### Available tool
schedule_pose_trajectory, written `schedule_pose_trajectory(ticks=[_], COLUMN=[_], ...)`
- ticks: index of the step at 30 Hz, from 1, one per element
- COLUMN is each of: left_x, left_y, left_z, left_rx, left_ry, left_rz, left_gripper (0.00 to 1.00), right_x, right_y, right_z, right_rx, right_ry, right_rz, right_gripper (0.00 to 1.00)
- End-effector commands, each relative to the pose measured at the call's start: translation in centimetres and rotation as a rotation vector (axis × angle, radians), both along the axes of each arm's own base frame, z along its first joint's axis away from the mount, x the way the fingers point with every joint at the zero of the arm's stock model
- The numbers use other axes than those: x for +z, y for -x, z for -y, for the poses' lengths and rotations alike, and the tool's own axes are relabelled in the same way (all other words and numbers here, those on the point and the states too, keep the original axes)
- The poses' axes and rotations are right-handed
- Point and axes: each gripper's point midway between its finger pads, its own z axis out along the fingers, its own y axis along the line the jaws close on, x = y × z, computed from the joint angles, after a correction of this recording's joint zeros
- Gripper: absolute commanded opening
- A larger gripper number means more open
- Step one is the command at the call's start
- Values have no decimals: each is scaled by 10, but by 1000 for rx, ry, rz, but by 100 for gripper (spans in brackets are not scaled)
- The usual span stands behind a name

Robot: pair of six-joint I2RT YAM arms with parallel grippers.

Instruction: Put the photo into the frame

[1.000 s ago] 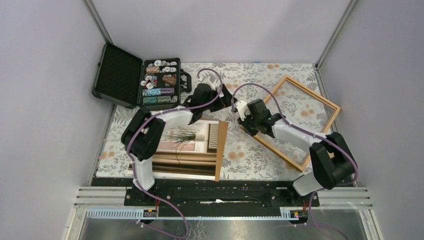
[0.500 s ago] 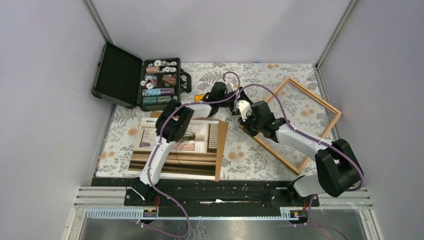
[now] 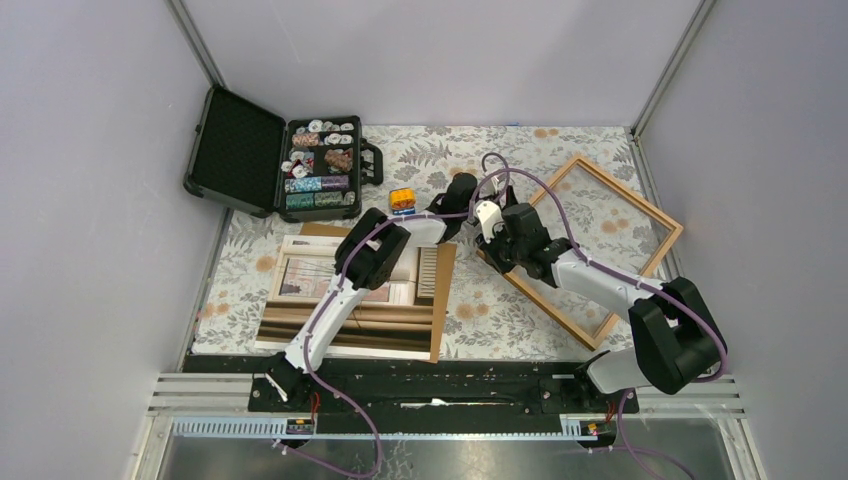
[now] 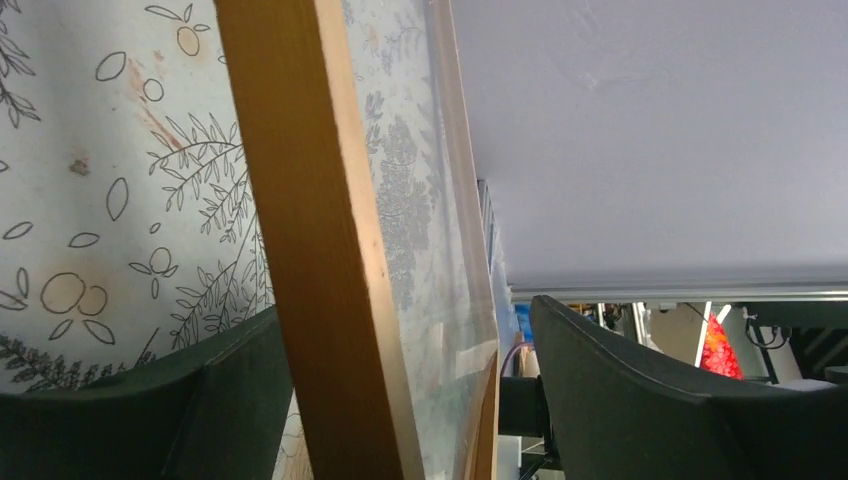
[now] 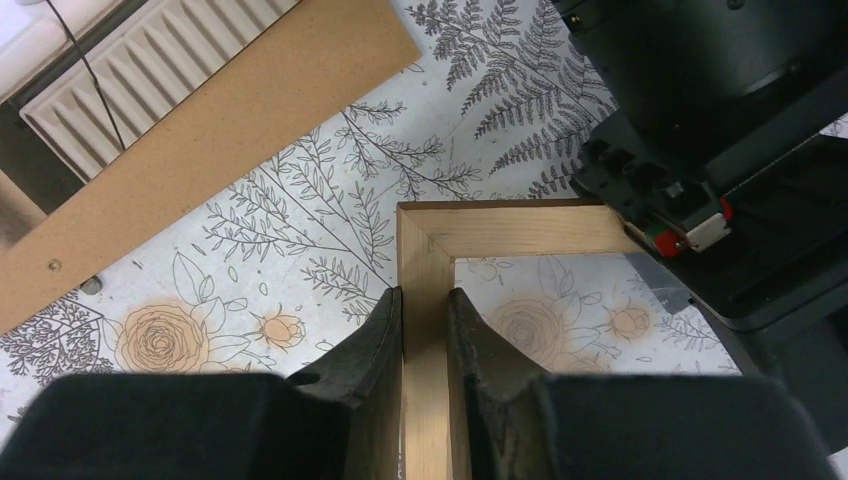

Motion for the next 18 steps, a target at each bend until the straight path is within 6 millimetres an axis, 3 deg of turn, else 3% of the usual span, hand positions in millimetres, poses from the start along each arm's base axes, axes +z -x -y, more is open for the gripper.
schedule_pose_trajectory(ticks=[1,5,12,17,18], left_x=[-9,-6,0,-2,-3], left_y=[-6,-9,-22,-25,-26], left_z=[1,-5,-25,-32,-34], left_rx=[-7,4,42,45,49], left_ry=[18,60,113,130,129], left_rz=[4,-6,-16,-31,-33], left_gripper=[81,65,50,39,38], right_x=[20,17,6,18,22], right_y=[-13,-14,-21,-29,-29], right_z=[-19,-22,-27,-33,-33], right_rx=[30,32,-5,-83,-97], right_ry=[-92,-102,-116,-180,-185], right_rz=[77,66,32,22,17], right_gripper=[3,11,33,63,79])
